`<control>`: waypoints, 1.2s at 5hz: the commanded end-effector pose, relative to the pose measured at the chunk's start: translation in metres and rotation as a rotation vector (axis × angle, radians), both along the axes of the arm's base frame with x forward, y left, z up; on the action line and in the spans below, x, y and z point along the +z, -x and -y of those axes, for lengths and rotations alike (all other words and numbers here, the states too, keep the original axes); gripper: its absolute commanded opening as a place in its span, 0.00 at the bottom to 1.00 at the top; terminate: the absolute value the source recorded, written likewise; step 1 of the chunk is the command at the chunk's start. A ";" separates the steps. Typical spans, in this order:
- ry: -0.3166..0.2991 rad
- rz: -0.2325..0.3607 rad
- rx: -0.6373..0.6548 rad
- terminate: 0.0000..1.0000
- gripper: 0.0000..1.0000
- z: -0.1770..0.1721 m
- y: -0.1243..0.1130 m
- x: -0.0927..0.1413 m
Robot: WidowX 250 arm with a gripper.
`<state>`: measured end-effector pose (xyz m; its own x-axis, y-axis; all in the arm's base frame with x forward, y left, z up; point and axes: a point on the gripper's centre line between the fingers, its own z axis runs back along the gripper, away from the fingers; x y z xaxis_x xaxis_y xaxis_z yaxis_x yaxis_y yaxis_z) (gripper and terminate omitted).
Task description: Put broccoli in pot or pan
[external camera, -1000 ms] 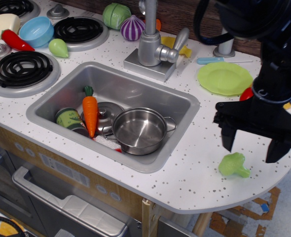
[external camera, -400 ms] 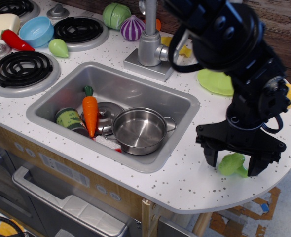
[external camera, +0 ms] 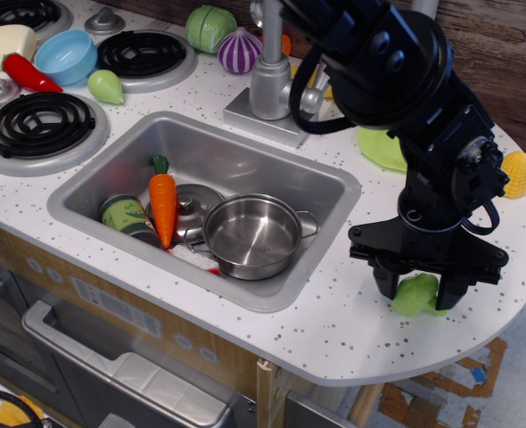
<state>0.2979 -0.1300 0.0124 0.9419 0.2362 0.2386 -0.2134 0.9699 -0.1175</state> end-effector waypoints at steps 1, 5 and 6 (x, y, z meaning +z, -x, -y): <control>0.019 0.022 0.018 0.00 0.00 0.002 -0.001 0.006; -0.105 -0.018 -0.235 0.00 0.00 -0.122 -0.023 0.035; -0.138 0.031 -0.292 0.00 0.00 -0.146 -0.035 0.017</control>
<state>0.3323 0.0188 0.0128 0.9591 -0.0859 0.2699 0.0833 0.9963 0.0212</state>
